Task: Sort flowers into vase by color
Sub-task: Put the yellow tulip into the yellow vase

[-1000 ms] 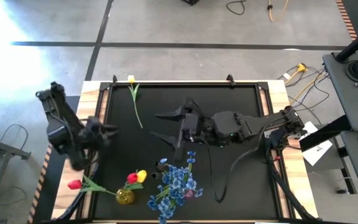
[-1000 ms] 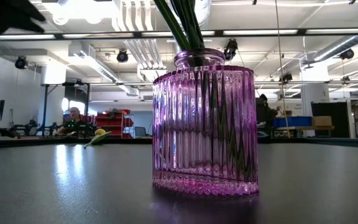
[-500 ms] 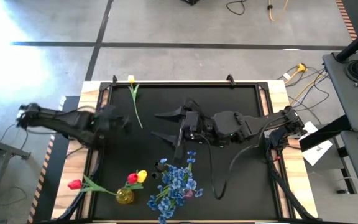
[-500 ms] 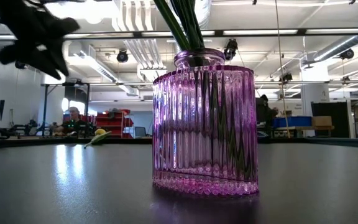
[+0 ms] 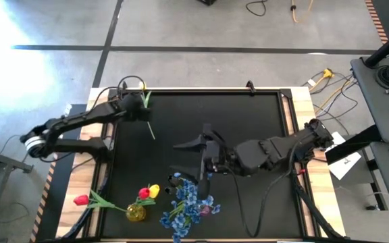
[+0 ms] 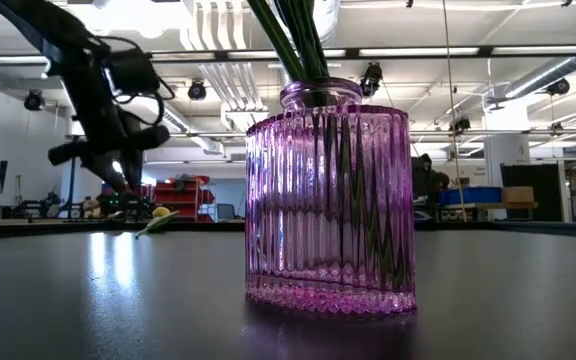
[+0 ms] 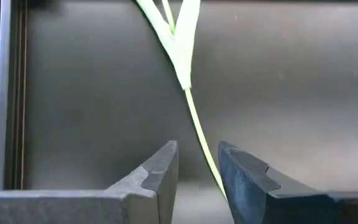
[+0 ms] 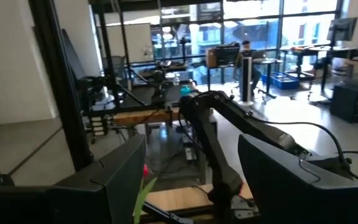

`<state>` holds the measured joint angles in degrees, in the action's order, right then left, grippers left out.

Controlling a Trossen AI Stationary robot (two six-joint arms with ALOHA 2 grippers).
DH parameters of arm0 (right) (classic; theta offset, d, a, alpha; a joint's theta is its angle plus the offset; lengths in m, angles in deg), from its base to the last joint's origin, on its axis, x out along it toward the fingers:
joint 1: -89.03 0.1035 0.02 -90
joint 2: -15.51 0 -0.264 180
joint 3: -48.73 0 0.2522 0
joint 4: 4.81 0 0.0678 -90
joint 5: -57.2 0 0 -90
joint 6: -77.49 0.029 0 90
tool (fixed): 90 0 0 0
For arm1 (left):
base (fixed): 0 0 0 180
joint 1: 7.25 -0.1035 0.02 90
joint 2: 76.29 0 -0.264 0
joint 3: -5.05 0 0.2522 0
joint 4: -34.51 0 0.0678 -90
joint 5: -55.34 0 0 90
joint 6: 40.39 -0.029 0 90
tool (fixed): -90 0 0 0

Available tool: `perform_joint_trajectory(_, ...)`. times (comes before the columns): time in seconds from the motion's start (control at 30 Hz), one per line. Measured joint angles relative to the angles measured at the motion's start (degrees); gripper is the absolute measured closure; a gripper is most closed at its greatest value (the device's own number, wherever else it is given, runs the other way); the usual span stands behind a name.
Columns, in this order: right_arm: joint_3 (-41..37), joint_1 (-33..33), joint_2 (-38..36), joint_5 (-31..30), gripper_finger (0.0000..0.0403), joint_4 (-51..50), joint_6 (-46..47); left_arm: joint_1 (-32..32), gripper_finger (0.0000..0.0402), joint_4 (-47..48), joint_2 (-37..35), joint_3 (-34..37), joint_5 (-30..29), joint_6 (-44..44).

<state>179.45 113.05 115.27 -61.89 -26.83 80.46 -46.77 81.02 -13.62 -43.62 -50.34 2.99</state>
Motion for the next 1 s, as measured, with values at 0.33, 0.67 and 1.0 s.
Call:
perform_joint_trajectory(0.33, 0.0, 0.4, -0.2, -2.5, 0.0154, -0.6, 0.1, -5.8, 0.0192, -8.4, 15.0, -6.0, -1.6, -5.2)
perform_joint_trajectory(0.67, 0.0, 0.4, -1.3, -2.6, 0.0154, -7.2, 5.6, -9.4, 0.0164, -8.8, 31.0, -11.4, -2.8, -3.6)
perform_joint_trajectory(1.0, 0.0, 0.2, -1.9, -2.6, 0.0154, -9.4, 6.2, -9.9, 0.0274, -11.2, 33.8, -14.9, -4.8, -0.9)
